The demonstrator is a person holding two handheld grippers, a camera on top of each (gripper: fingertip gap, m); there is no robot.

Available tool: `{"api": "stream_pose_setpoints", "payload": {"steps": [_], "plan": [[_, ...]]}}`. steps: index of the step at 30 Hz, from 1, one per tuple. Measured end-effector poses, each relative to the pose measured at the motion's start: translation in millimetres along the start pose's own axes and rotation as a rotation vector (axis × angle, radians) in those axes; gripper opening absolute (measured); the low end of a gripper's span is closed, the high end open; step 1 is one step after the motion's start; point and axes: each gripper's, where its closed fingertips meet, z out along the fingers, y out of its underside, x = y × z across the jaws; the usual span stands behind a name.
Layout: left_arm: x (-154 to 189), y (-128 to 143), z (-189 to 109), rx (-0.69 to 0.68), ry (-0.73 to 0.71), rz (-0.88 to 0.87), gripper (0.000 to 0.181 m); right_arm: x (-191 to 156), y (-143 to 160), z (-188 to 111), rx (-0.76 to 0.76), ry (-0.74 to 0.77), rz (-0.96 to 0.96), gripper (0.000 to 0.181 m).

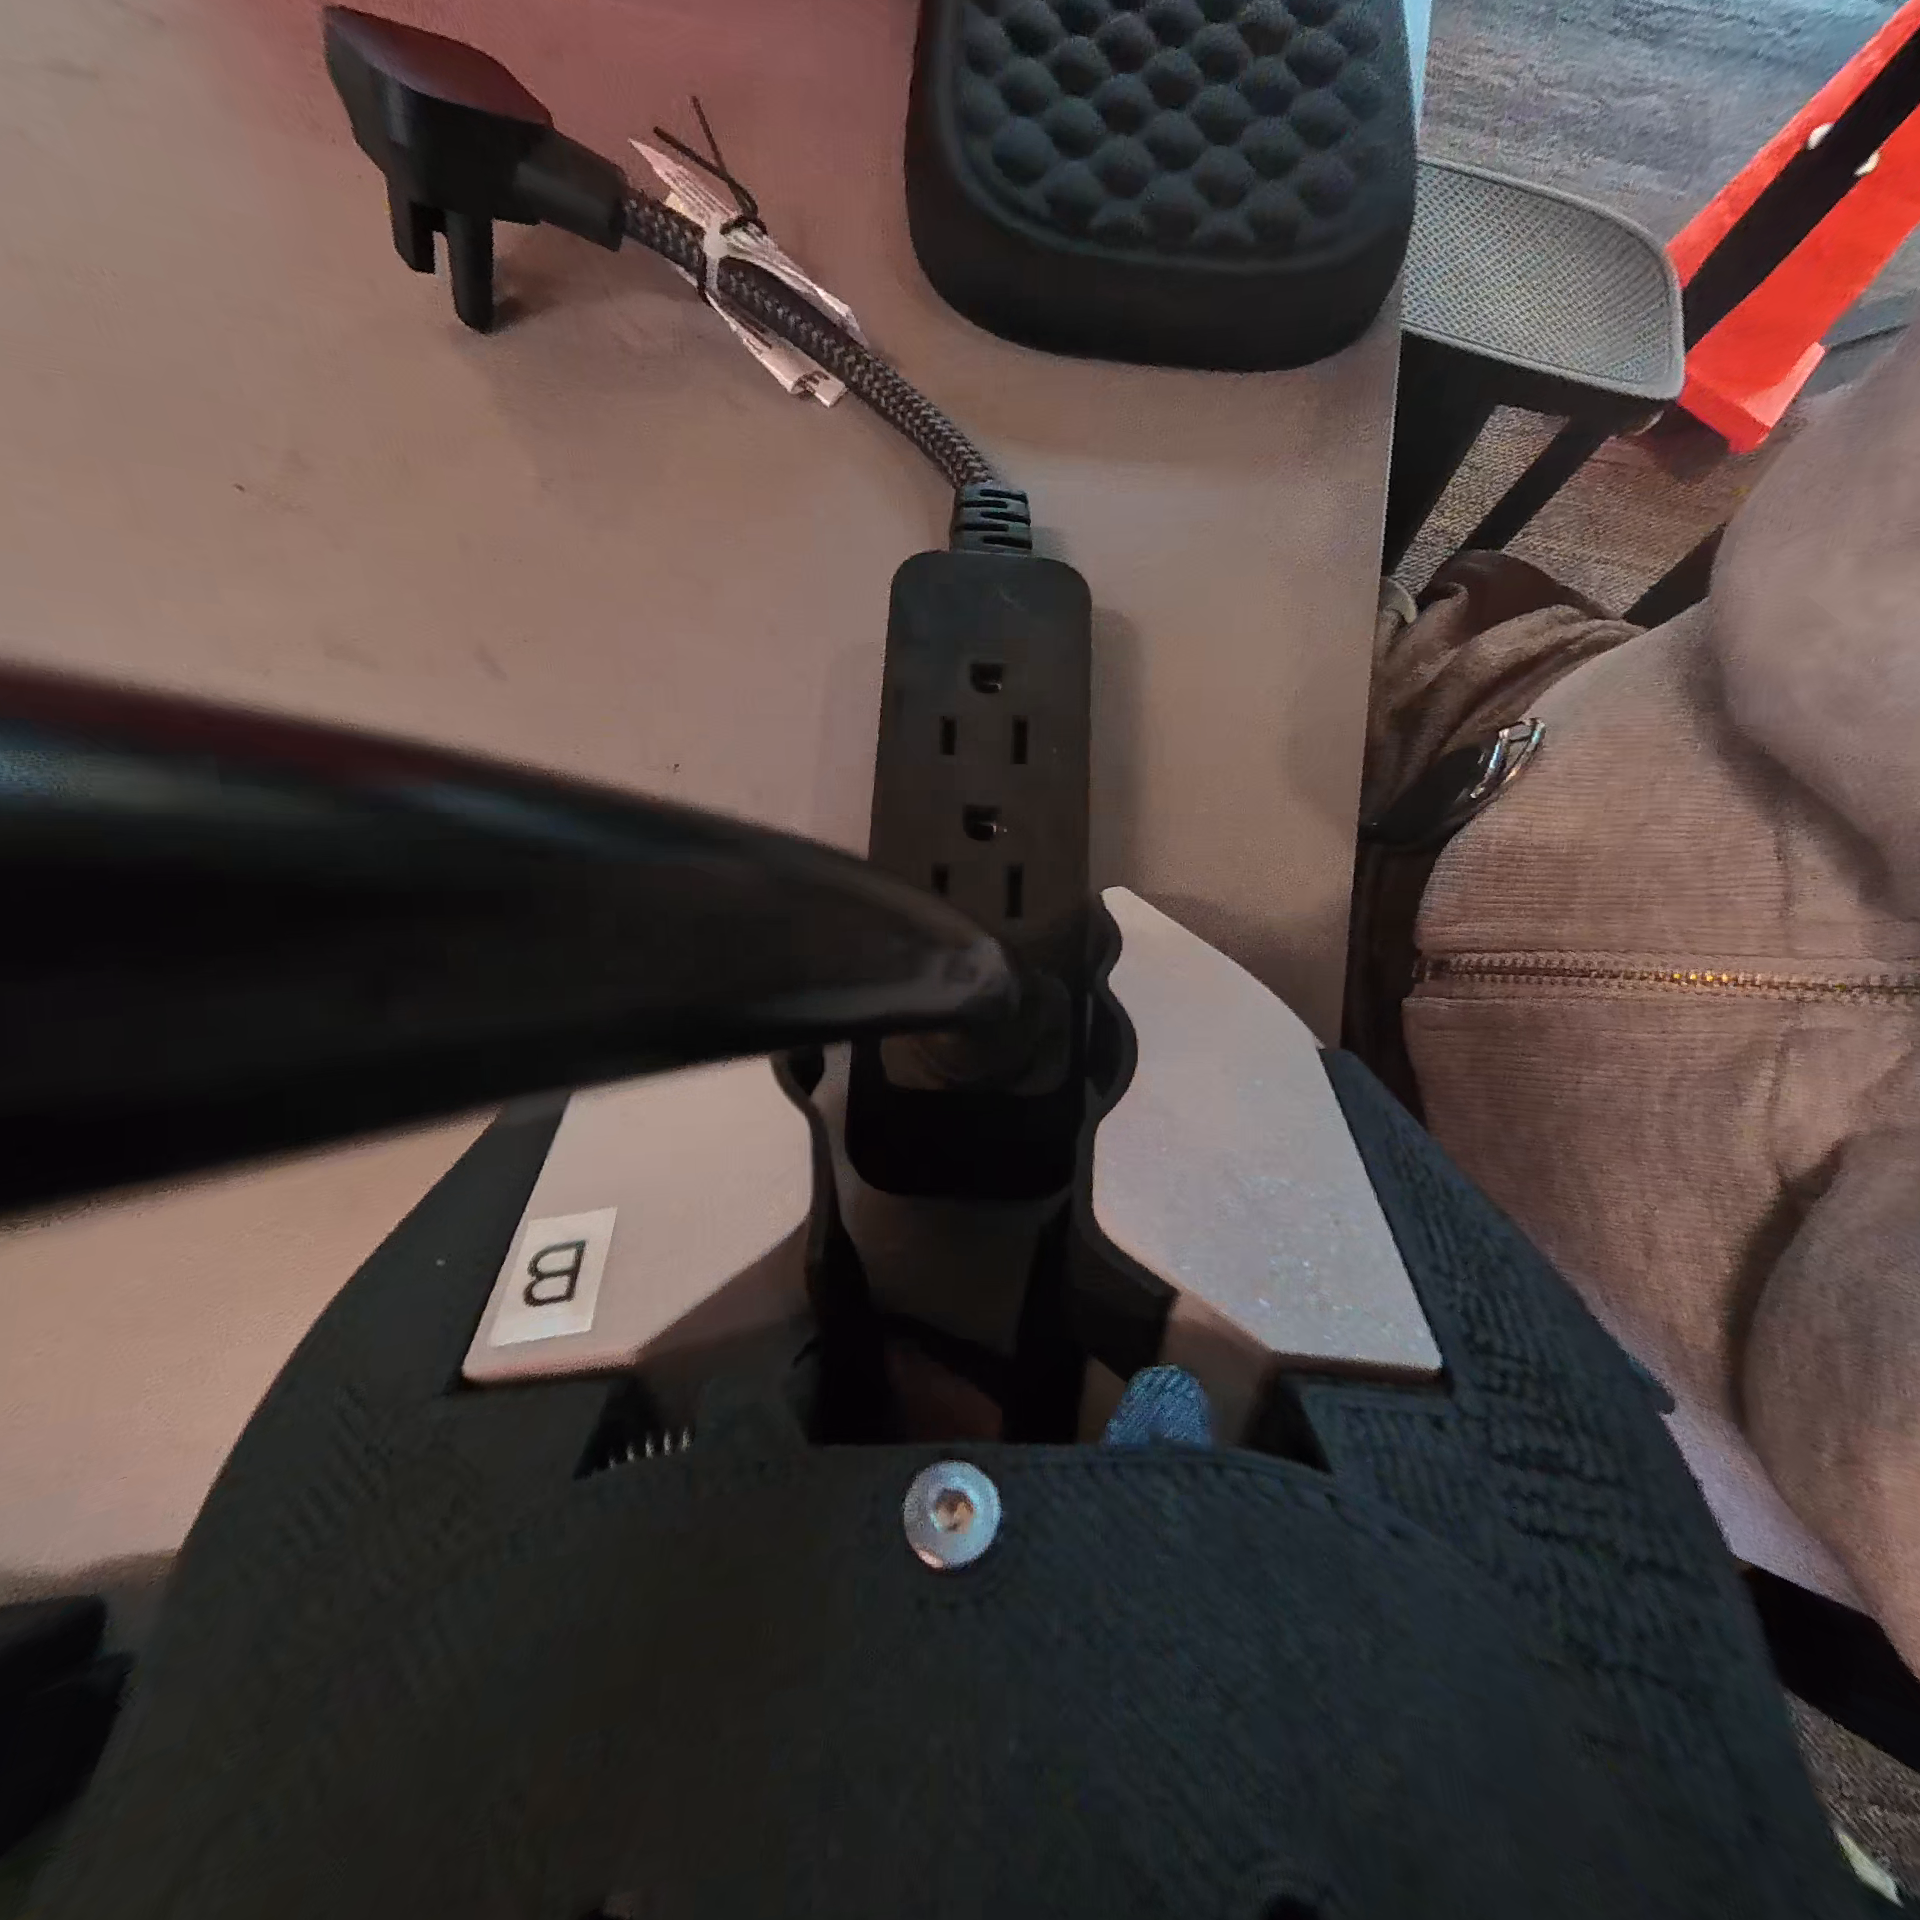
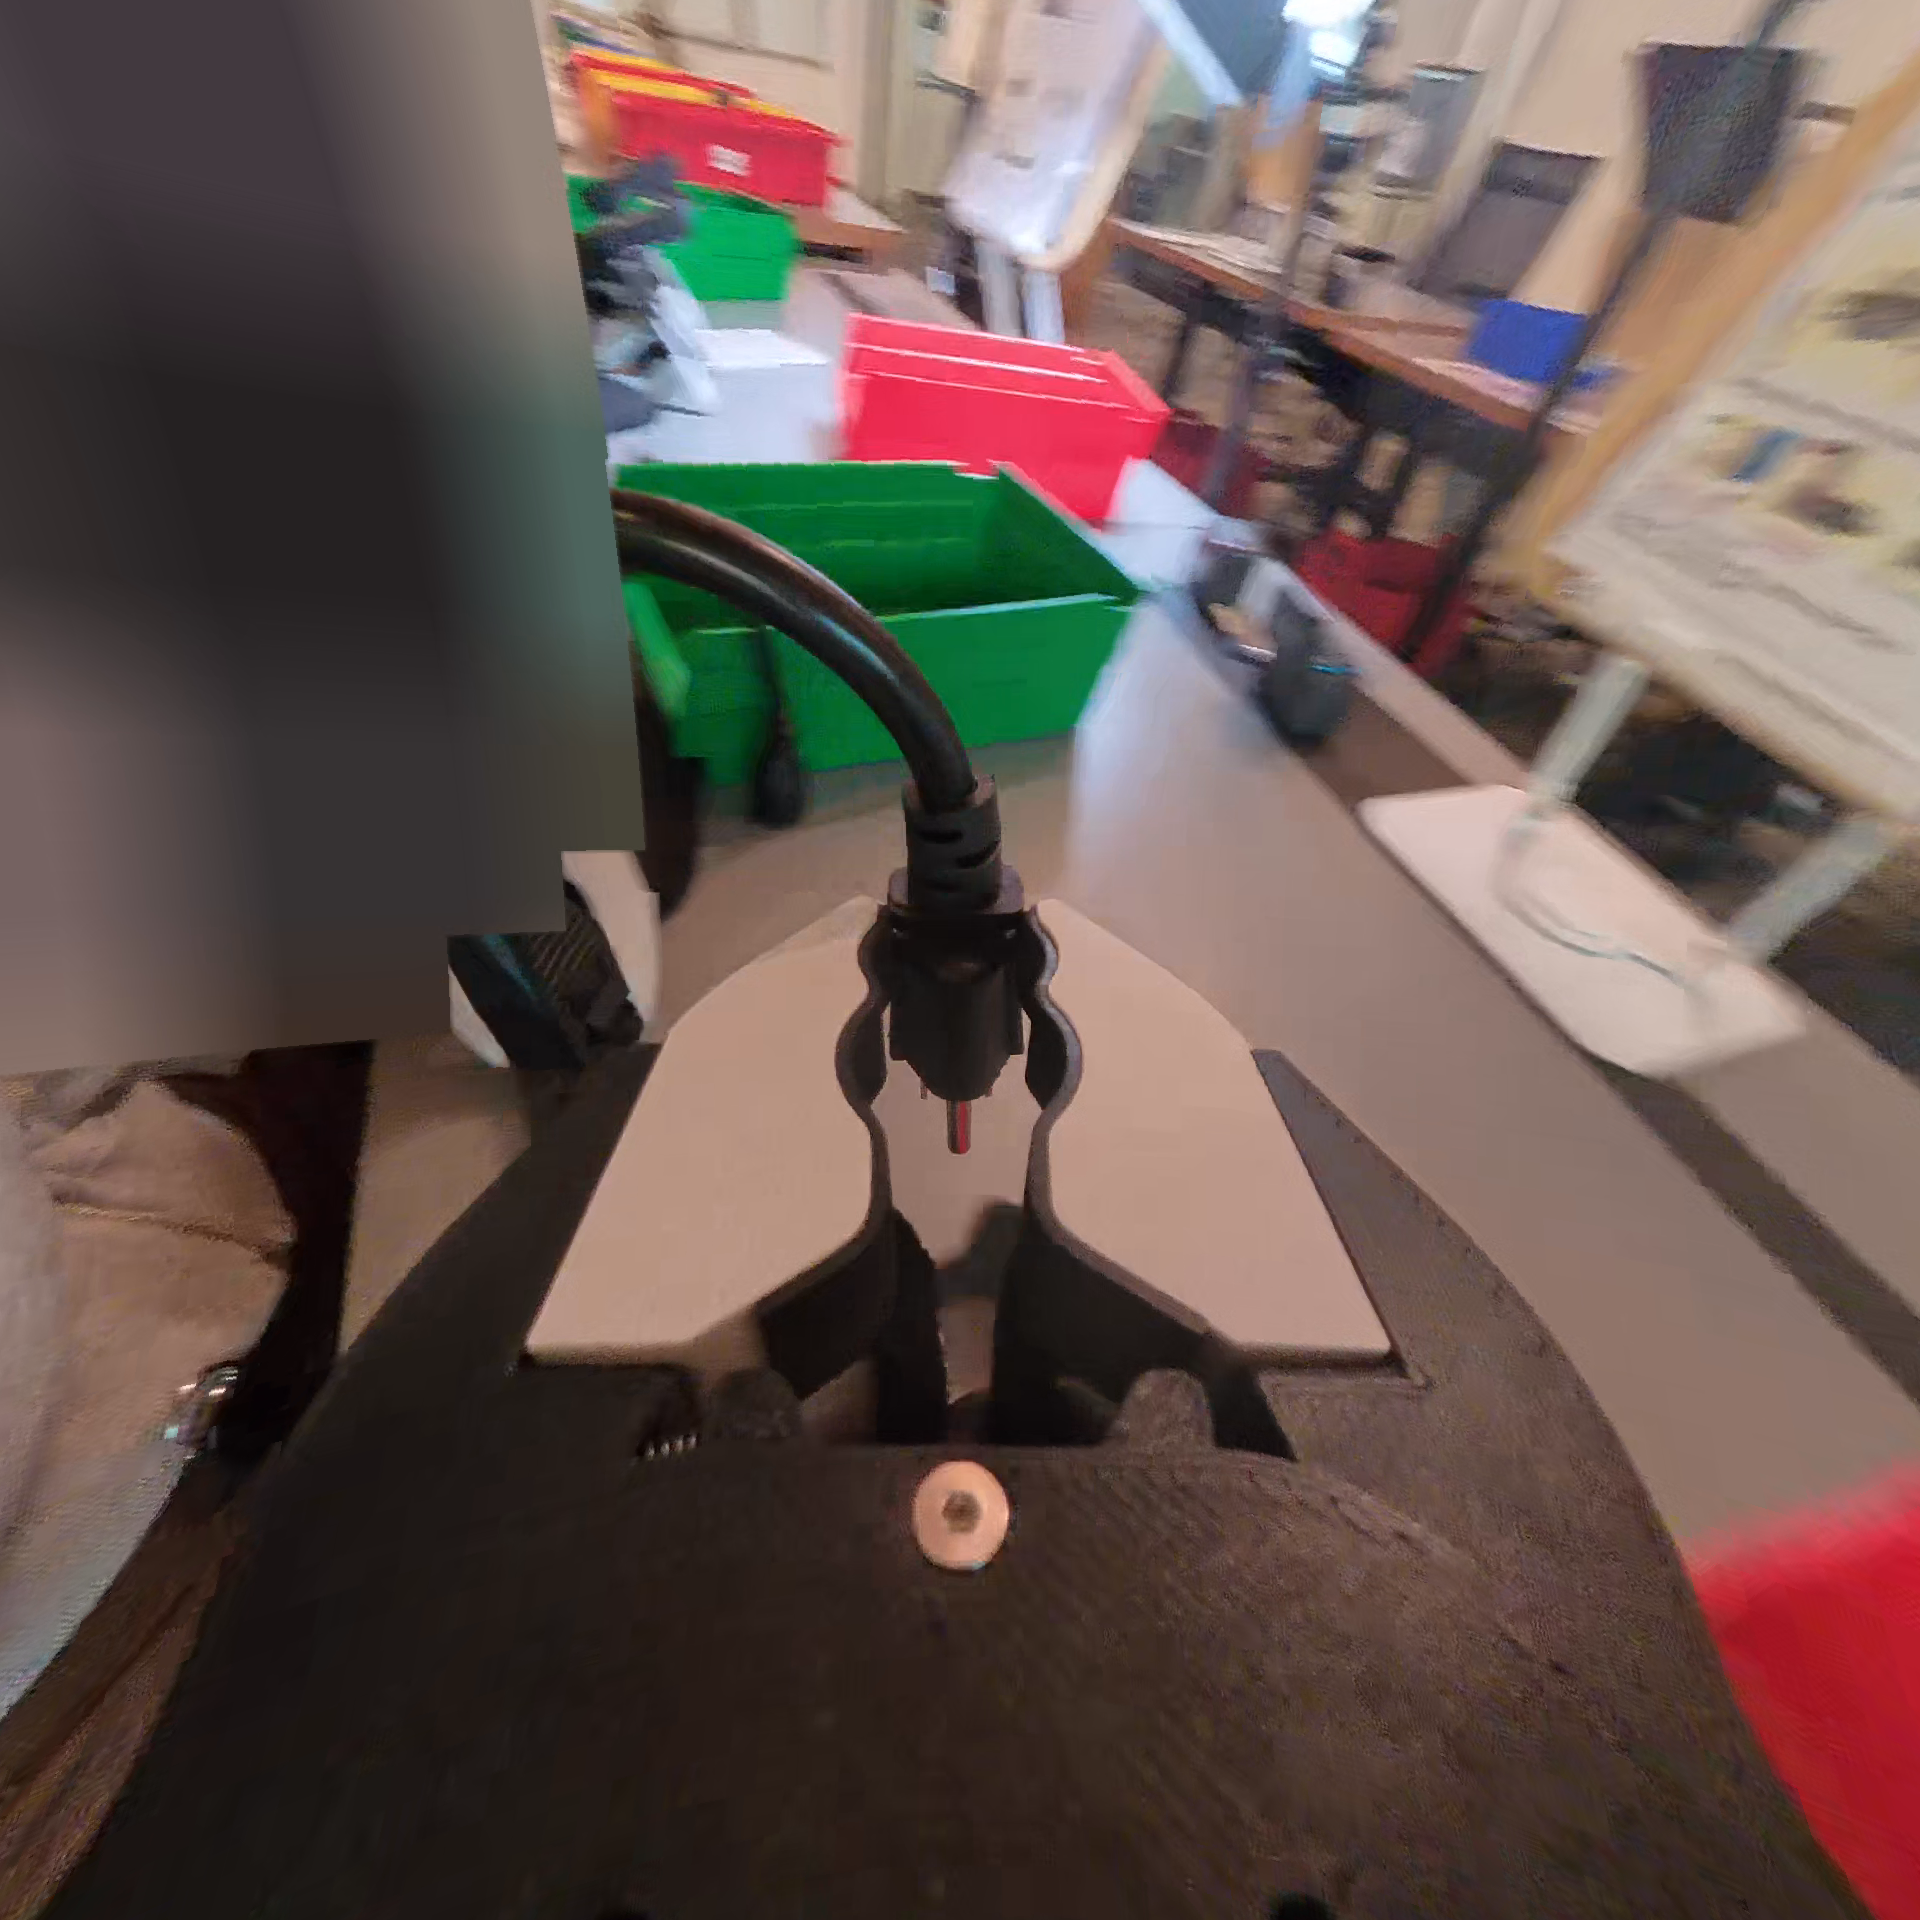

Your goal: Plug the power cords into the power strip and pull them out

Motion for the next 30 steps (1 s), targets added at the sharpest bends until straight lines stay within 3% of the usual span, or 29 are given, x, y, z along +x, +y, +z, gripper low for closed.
{"api": "stream_pose_setpoints", "payload": {"steps": [4,6,9,13,18,22,24,26,28,30], "plan": [[-0.8,-0.4,-0.4,0.003,-0.018,0.011,0.052,81.2,-10.3,-94.2,-0.186,0.436,-0.122,0.023],[0.7,-1.1,-0.9,0.009,-0.014,0.021,0.058,110.5,4.2,-137.7,-0.345,0.614,-0.152,0.023],[0.4,-3.3,-2.7,0.029,-0.024,0.029,0.059,129.9,48.5,-178.6,-0.637,0.704,-0.098,0.023],[-0.6,-3.7,-3.0,0.029,-0.037,0.033,0.061,134.6,117.2,-190.2,-0.964,0.637,0.046,0.023],[-3.2,-9.5,-9.1,0.074,-0.081,0.049,0.062,132.5,186.9,-166.9,-1.135,0.479,0.236,0.023],[-4.6,-14.0,-18.3,0.118,-0.132,0.054,0.062,143.3,210.1,-139.6,-1.027,0.442,0.362,0.024],[-1.3,-8.9,-20.3,0.088,-0.124,0.032,0.062,151.1,203.5,-127.3,-0.905,0.451,0.396,0.039],[-0.5,-6.6,-21.8,0.086,-0.132,0.030,0.062,163.5,183.4,-121.1,-0.762,0.523,0.377,0.057],[-1.7,-7.8,-23.8,0.105,-0.143,0.032,0.061,171.2,145.0,-112.6,-0.567,0.618,0.296,0.059],[-2.8,-8.3,-24.2,0.115,-0.134,0.017,0.059,149.5,90.1,-82.4,-0.304,0.549,0.168,0.059]]}}
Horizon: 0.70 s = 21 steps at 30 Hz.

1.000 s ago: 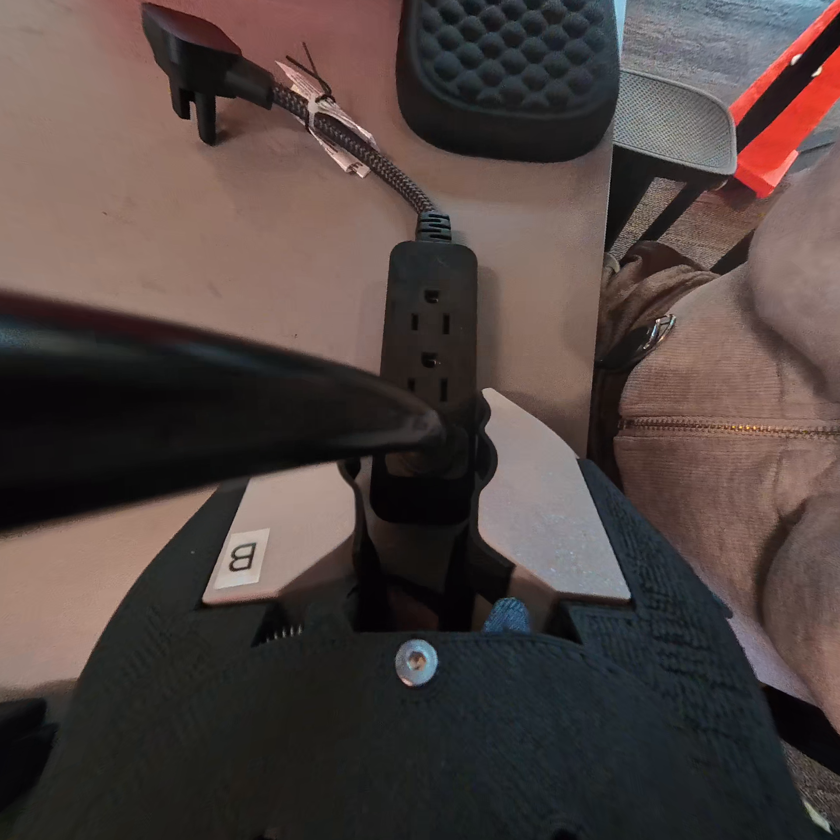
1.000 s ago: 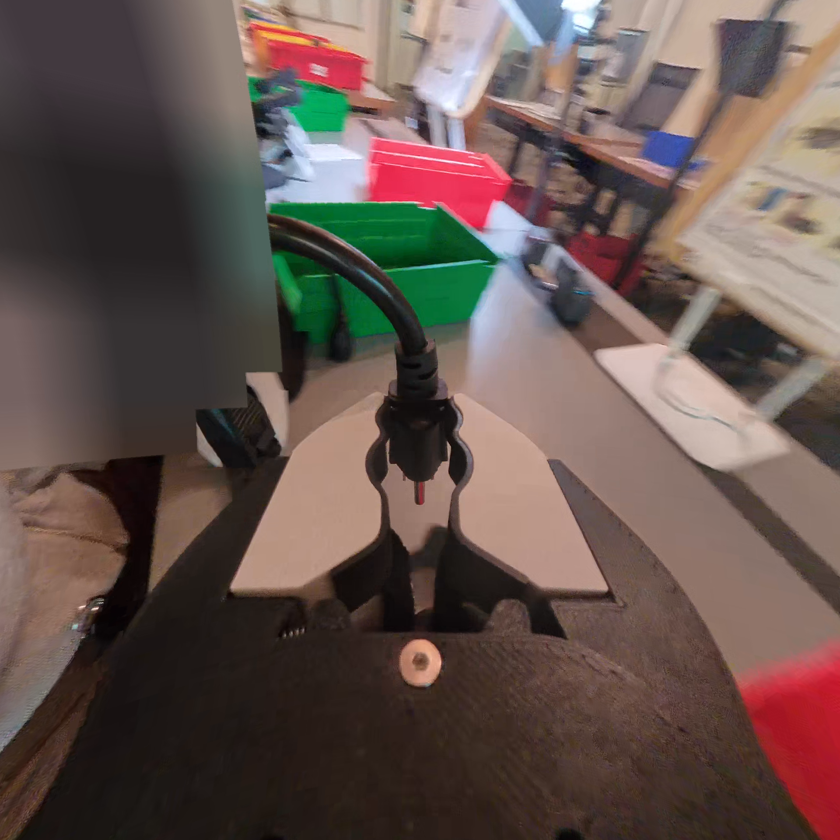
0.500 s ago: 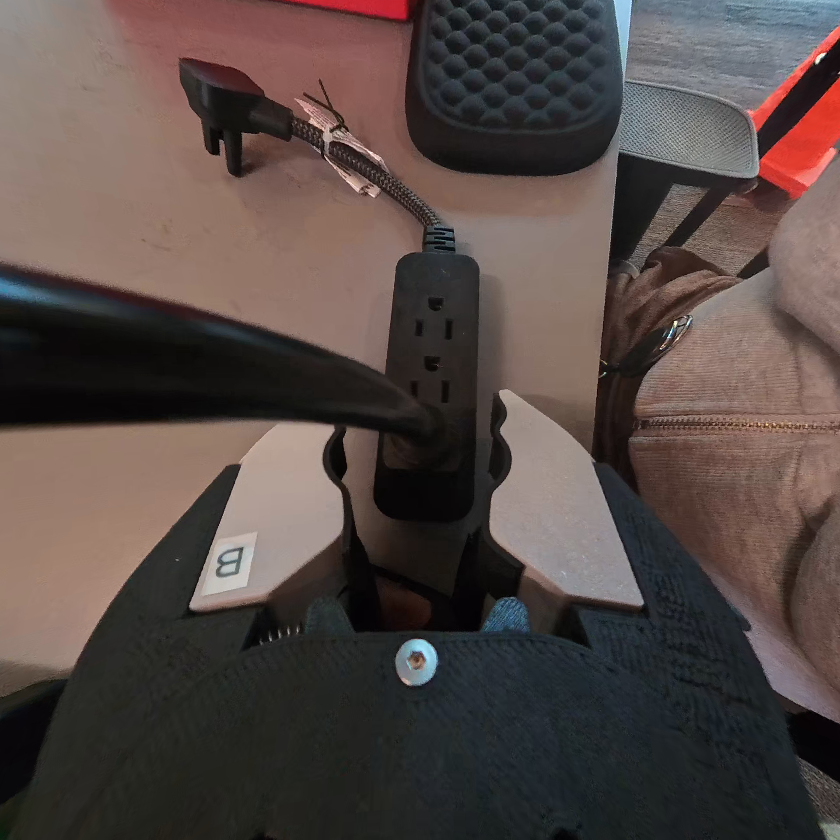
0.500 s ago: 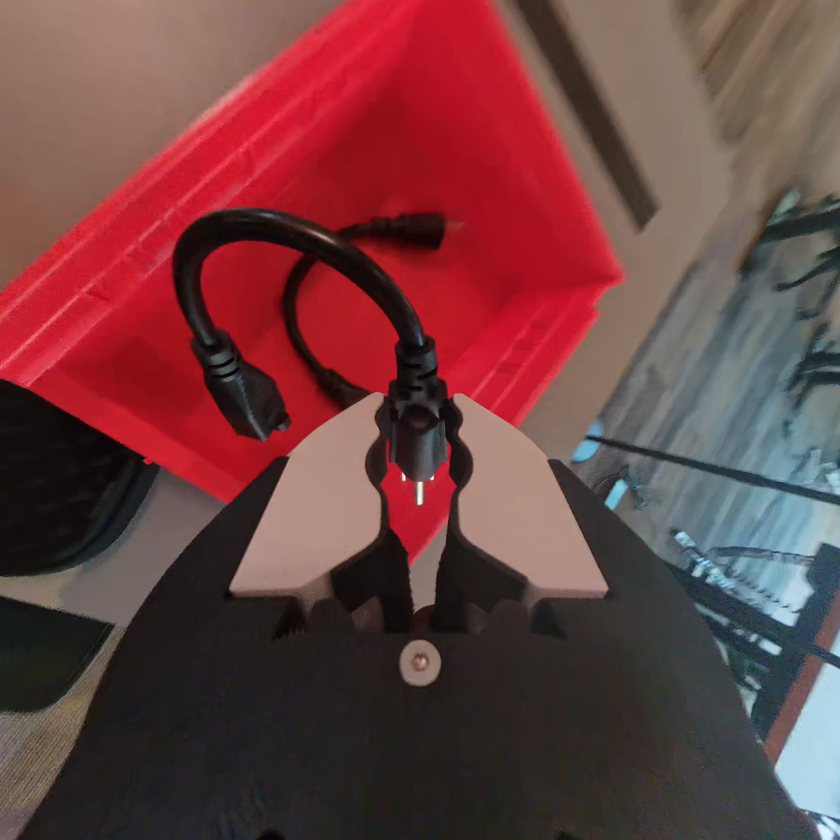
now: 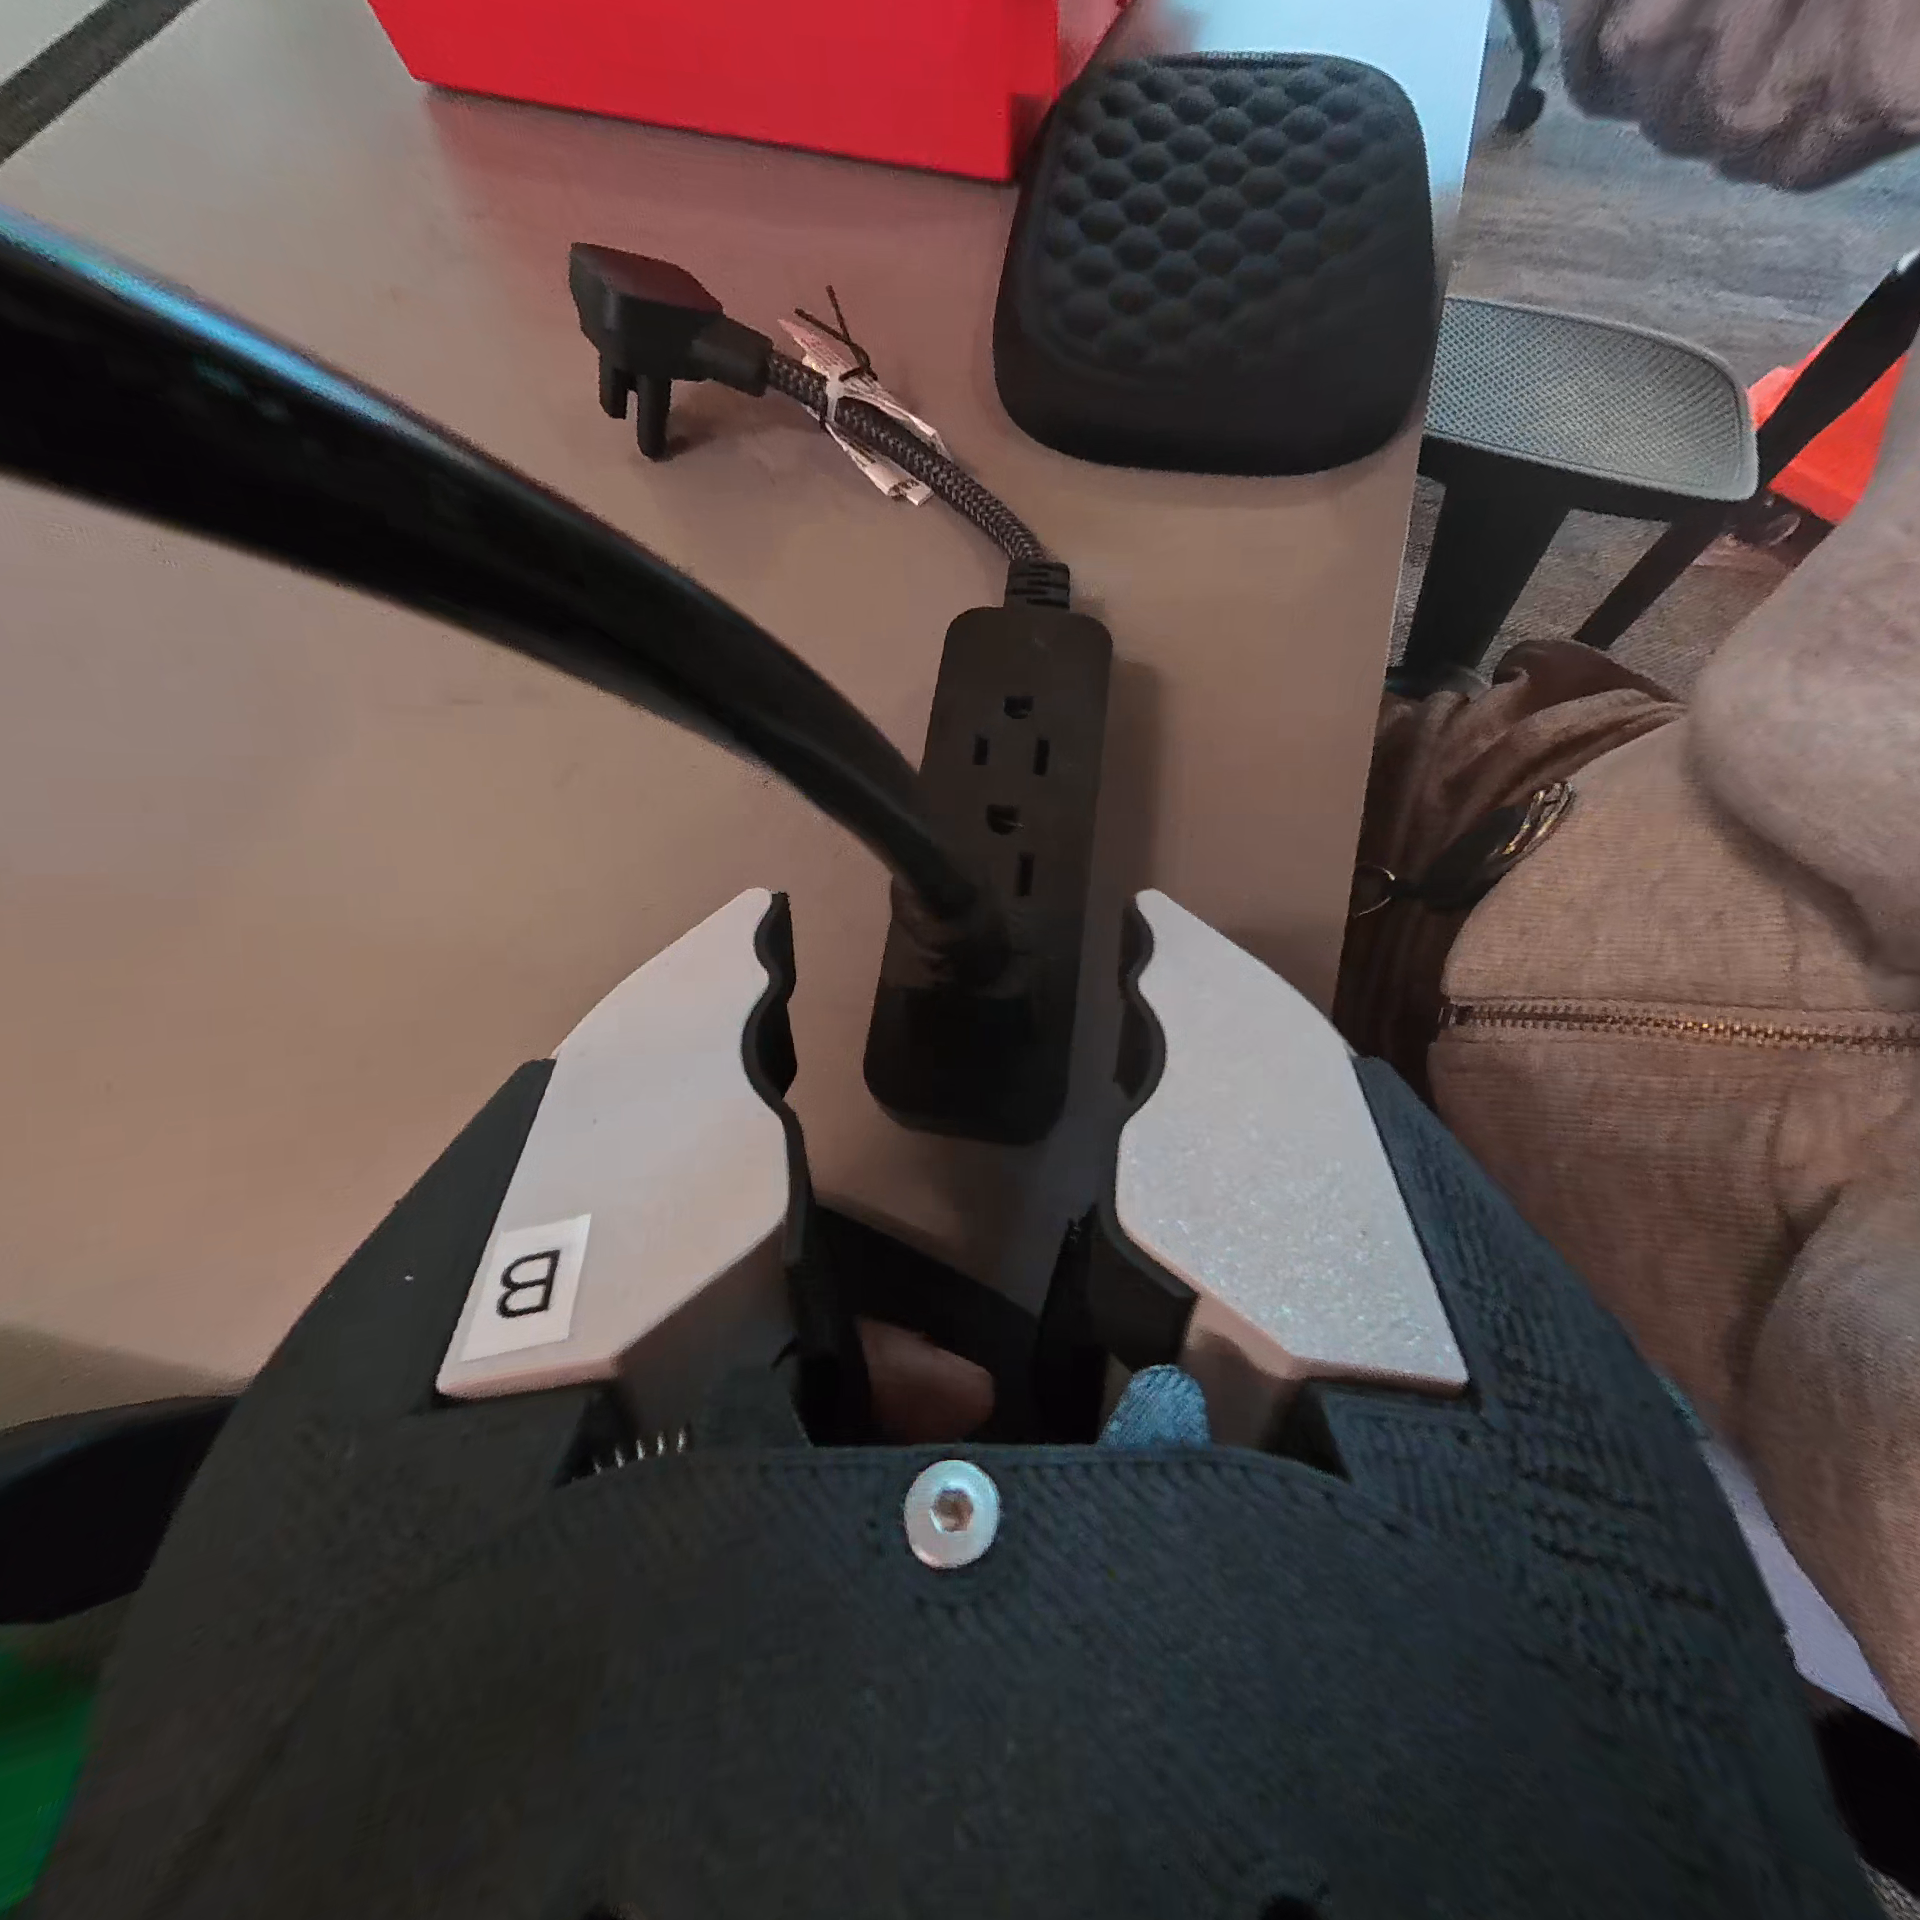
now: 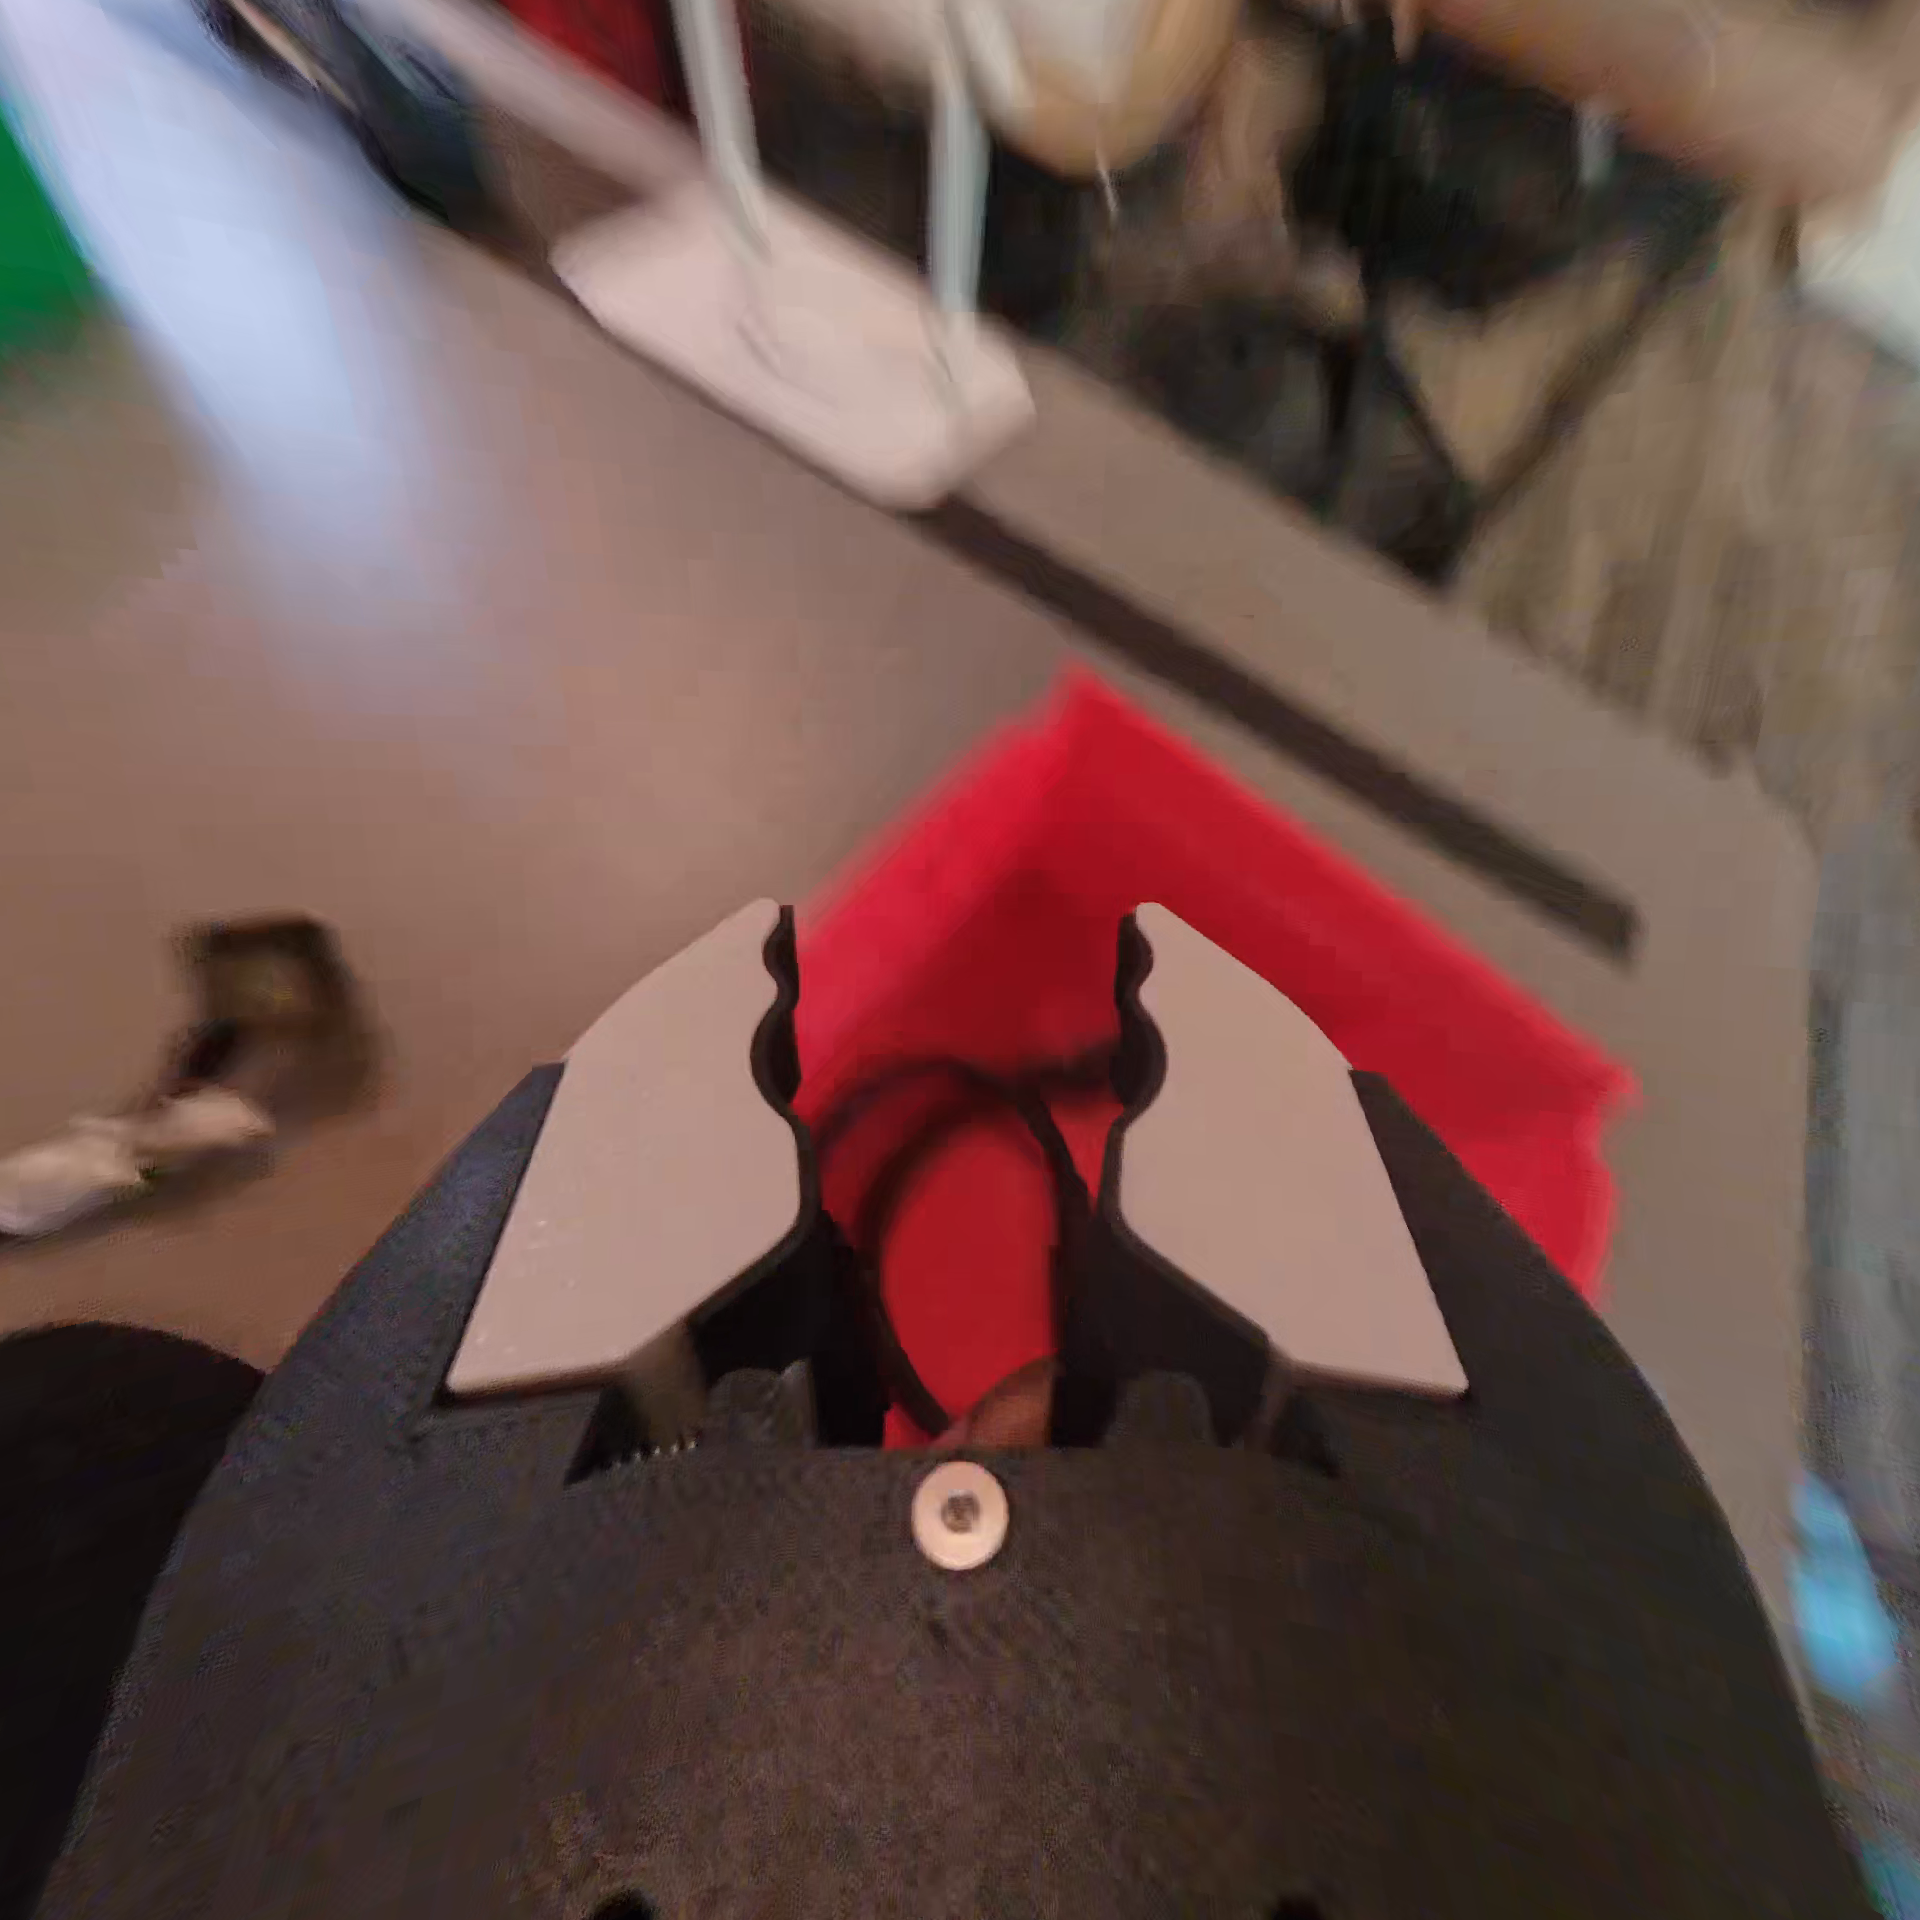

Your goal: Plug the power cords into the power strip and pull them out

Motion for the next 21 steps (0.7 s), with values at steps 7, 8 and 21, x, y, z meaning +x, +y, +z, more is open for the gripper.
{"api": "stream_pose_setpoints", "payload": {"steps": [7,8,21], "plan": [[-3.3,1.3,1.2,0.006,0.012,-0.043,0.052,-274.7,-57.7,-21.5,0.316,-0.982,-0.196,0.071],[-3.4,1.6,1.6,0.005,0.013,-0.045,0.048,-304.3,-49.6,-18.5,0.286,-1.074,-0.210,0.072],[-4.8,6.8,4.8,-0.019,0.057,-0.110,0.037,-411.7,15.4,12.5,0.241,-1.229,-0.408,0.041]]}}
